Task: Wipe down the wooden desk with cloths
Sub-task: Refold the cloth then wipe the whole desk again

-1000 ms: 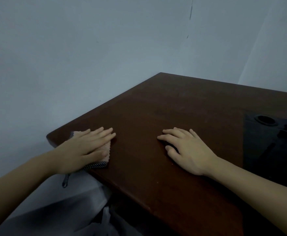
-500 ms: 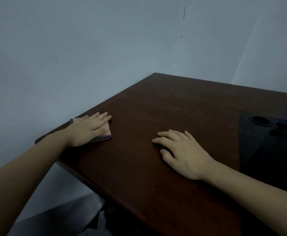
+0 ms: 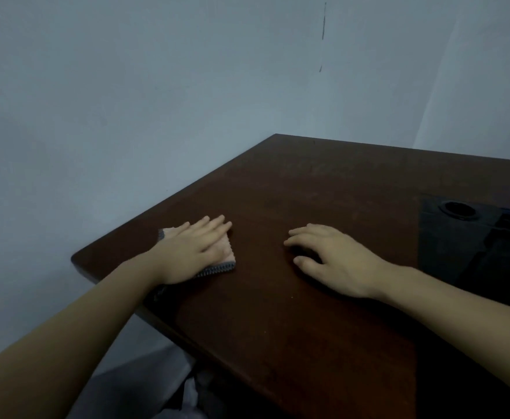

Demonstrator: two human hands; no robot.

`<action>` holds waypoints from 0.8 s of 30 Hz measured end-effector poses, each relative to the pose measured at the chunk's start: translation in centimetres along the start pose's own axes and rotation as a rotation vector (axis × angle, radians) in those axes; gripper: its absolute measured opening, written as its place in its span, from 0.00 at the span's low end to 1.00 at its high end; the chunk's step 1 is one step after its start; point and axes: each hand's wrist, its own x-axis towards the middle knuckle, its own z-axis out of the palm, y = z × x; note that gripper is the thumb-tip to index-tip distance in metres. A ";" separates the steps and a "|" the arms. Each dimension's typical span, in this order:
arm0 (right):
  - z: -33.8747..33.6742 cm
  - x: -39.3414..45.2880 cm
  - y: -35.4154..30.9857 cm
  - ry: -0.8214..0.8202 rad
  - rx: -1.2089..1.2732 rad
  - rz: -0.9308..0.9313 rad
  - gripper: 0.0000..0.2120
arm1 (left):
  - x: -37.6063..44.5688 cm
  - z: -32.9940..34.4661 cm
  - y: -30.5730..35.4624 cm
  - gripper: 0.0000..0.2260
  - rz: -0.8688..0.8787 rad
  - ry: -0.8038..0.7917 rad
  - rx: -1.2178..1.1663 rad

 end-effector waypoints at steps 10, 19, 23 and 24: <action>-2.8 -2.9 10.8 0.096 -0.125 0.254 0.21 | 4.1 -0.1 7.2 0.29 0.080 0.031 0.037; -1.7 -3.5 12.6 0.123 -0.089 0.214 0.21 | 6.1 0.3 12.7 0.28 0.263 -0.012 0.024; -2.4 -4.9 13.5 0.153 -0.083 0.214 0.21 | 7.2 -0.2 12.0 0.29 0.180 0.012 0.022; -2.6 -5.2 13.9 0.159 -0.078 0.219 0.21 | 7.4 -0.2 12.1 0.29 0.170 0.015 0.023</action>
